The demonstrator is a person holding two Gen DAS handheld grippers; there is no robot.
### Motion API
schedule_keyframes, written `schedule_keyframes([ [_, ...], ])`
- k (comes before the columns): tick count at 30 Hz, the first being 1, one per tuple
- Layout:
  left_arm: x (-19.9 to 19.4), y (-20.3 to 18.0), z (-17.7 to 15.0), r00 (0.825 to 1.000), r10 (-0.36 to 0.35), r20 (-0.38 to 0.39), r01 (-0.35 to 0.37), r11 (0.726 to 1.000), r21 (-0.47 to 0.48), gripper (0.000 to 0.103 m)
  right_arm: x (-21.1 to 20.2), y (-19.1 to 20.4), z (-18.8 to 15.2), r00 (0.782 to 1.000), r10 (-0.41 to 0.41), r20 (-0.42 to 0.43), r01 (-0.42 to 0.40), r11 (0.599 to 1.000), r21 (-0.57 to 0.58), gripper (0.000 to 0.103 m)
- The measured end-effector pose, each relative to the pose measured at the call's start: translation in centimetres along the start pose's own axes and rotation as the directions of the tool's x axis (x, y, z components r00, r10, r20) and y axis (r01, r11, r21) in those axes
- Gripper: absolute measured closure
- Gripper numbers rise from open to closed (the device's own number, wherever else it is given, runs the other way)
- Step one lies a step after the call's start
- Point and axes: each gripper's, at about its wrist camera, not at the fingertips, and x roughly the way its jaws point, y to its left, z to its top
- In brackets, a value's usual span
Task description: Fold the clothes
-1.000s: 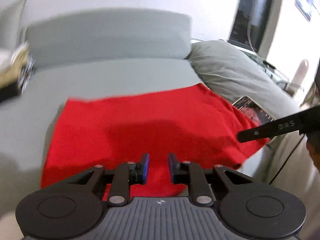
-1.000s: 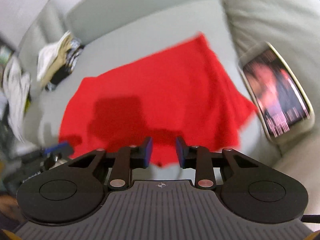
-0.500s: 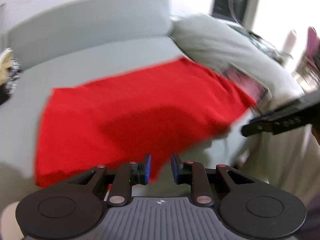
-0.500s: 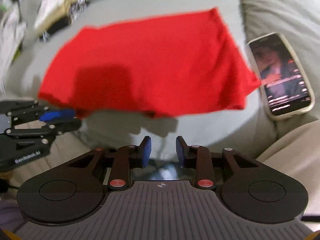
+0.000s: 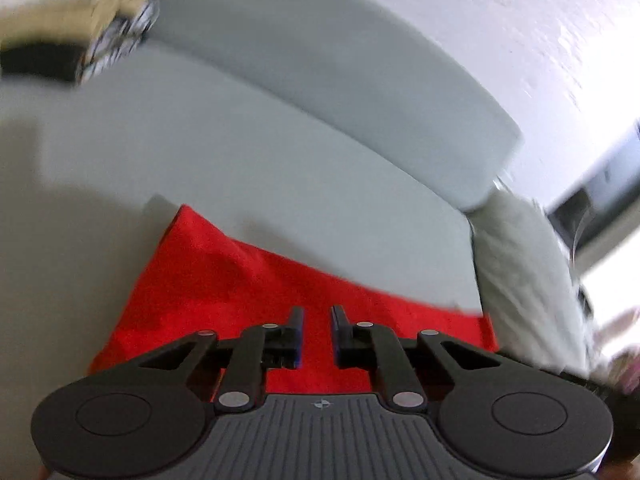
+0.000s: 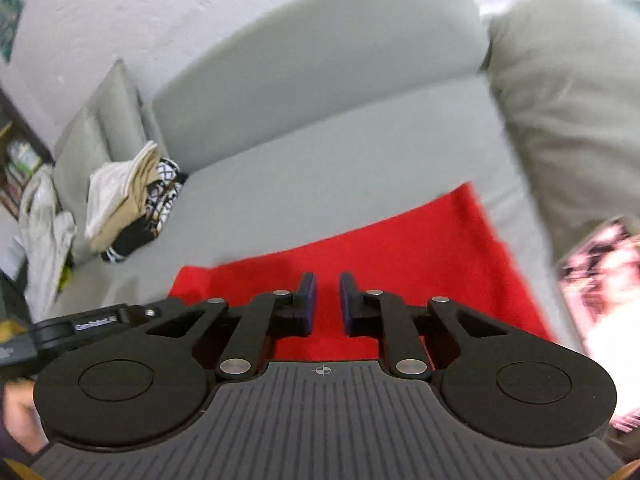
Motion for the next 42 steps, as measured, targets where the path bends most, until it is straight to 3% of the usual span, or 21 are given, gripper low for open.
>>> schedule_keyframes([
  [3,2.4,3.5,1.5,0.999,-0.014,0.044,0.020,0.989,-0.144,0.093,4.6,-2.3,0.7,0.998,0.044,-0.039,-0.040,0.995,0.096,0.085],
  [7,3.6,8.8,1.7,0.994,0.058,0.098,-0.025,0.951,-0.309,0.095,8.4,-7.5,1.4,0.993,0.097,-0.063,-0.074,0.949,0.307,0.088],
  [8,3.2,9.7,1.6,0.990,0.068,0.125,-0.020,0.936,-0.352,0.095,8.8,-9.0,1.4,0.995,0.087,-0.048,-0.065,0.935,0.348,0.103],
  [9,2.7,10.4,1.6,0.984,0.097,0.152,-0.032,0.924,-0.381,0.095,8.8,-10.3,1.5,0.998,0.064,-0.018,-0.053,0.927,0.371,0.103],
  [11,1.3,10.3,1.9,0.952,0.228,0.204,-0.141,0.919,-0.368,0.101,8.2,-12.1,1.5,0.998,-0.008,0.060,-0.016,0.920,0.392,0.103],
  [14,-0.1,10.0,2.2,0.941,0.274,0.199,-0.197,0.922,-0.334,0.101,6.4,-13.0,1.5,0.985,-0.120,0.126,0.055,0.901,0.430,0.103],
  [17,-2.0,8.1,1.6,0.940,0.269,0.208,-0.219,0.947,-0.233,0.100,4.3,-13.5,1.4,0.960,-0.215,0.181,0.110,0.881,0.461,0.095],
  [20,-4.4,5.1,0.1,0.956,0.206,0.209,-0.183,0.975,-0.124,0.095,0.9,-12.5,0.9,0.941,-0.232,0.246,0.105,0.893,0.438,0.092],
  [23,-5.7,0.7,-2.4,0.974,0.140,0.179,-0.148,0.989,0.030,0.090,-1.5,-10.2,0.0,0.956,-0.197,0.217,0.106,0.923,0.371,0.091],
  [25,-6.3,-2.3,-4.3,0.983,0.105,0.152,-0.127,0.982,0.143,0.084,-2.1,-7.7,-0.8,0.969,-0.185,0.164,0.134,0.951,0.279,0.091],
  [28,-6.3,-6.2,-8.2,0.986,0.113,0.122,-0.149,0.928,0.342,0.072,-2.9,-4.0,-2.5,0.980,-0.163,0.110,0.154,0.985,0.084,0.089],
  [30,-5.3,-7.7,-11.2,0.976,0.186,0.115,-0.218,0.849,0.482,0.070,-2.2,-1.0,-4.4,0.981,-0.172,0.091,0.181,0.978,-0.100,0.078],
  [31,-5.1,-7.9,-12.3,0.968,0.219,0.126,-0.252,0.821,0.512,0.071,-1.3,0.2,-5.3,0.979,-0.190,0.075,0.202,0.958,-0.206,0.068],
  [33,-4.6,-8.4,-14.5,0.947,0.284,0.151,-0.318,0.759,0.568,0.073,0.2,1.8,-7.5,0.968,-0.244,0.068,0.251,0.893,-0.375,0.070],
  [35,-4.3,-8.7,-16.3,0.924,0.339,0.176,-0.373,0.697,0.612,0.072,-0.3,2.3,-9.1,0.954,-0.280,0.105,0.297,0.840,-0.454,0.070],
  [37,-5.3,-7.9,-15.7,0.918,0.366,0.153,-0.384,0.720,0.578,0.070,-1.5,2.0,-9.7,0.945,-0.308,0.108,0.322,0.825,-0.465,0.071],
  [39,-6.5,-7.0,-15.3,0.905,0.404,0.136,-0.409,0.735,0.541,0.069,-3.3,0.7,-9.9,0.935,-0.339,0.101,0.349,0.837,-0.421,0.071],
  [41,-7.6,-5.9,-15.2,0.887,0.445,0.128,-0.443,0.735,0.514,0.068,-4.6,-1.4,-9.3,0.927,-0.362,0.095,0.371,0.854,-0.365,0.089],
  [42,-8.2,-5.4,-15.2,0.877,0.463,0.126,-0.459,0.733,0.502,0.069,-5.4,-2.0,-9.2,0.911,-0.402,0.095,0.409,0.848,-0.337,0.087],
])
